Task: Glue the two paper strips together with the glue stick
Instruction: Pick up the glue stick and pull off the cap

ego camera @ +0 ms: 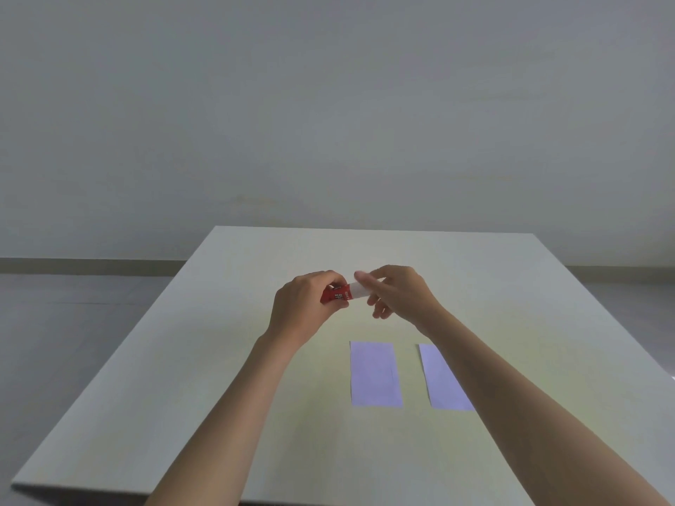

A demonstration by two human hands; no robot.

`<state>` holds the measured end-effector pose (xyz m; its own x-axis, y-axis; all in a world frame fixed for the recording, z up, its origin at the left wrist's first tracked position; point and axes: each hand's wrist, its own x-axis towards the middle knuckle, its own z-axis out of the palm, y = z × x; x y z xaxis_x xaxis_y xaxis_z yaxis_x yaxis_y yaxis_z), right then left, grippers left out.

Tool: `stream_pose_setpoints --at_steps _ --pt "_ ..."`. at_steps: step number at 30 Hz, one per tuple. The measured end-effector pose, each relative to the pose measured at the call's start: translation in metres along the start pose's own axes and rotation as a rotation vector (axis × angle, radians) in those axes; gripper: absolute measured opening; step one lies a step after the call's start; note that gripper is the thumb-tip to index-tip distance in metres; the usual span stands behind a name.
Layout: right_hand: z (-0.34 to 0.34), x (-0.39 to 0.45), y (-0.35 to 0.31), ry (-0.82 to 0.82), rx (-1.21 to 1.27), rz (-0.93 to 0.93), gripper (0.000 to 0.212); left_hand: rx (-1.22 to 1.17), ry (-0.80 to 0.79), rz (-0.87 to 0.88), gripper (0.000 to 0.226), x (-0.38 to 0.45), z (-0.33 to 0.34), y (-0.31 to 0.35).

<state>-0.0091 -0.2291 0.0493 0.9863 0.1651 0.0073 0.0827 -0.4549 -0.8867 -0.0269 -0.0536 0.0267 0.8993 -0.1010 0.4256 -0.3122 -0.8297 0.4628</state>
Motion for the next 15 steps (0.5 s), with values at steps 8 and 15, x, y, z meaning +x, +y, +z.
stream_pose_setpoints --at_steps 8,15 --pt "-0.008 0.002 0.001 -0.043 0.005 -0.057 0.012 -0.009 -0.003 0.003 0.02 0.001 -0.001 0.001" --pt "-0.033 0.011 0.011 0.133 0.009 -0.102 0.02 -0.087 0.013 -0.098 0.018 -0.004 -0.002 -0.011"
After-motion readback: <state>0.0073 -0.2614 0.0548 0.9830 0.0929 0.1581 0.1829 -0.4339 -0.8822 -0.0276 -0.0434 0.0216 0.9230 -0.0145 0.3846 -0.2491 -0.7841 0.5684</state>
